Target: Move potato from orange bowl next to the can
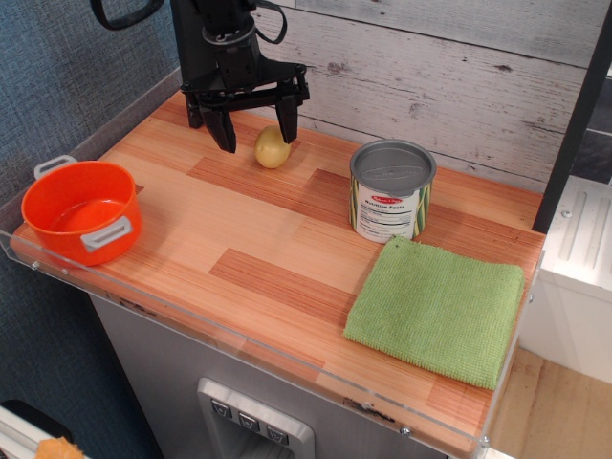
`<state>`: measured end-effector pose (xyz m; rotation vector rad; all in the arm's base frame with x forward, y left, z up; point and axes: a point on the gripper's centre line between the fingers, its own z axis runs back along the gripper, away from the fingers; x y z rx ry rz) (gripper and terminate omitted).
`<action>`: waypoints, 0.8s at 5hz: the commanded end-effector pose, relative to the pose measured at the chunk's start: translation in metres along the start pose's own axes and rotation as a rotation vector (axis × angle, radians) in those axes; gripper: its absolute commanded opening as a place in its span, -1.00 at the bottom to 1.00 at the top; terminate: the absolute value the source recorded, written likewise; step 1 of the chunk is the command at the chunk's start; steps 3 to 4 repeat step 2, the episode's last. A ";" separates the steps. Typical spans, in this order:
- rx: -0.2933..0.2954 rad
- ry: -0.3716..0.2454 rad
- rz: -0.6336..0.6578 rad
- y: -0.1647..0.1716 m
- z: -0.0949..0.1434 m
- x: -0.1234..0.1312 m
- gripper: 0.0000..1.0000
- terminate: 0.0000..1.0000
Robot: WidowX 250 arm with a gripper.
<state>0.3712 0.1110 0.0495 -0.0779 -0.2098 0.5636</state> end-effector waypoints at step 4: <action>0.038 -0.057 0.041 0.021 0.070 -0.025 1.00 1.00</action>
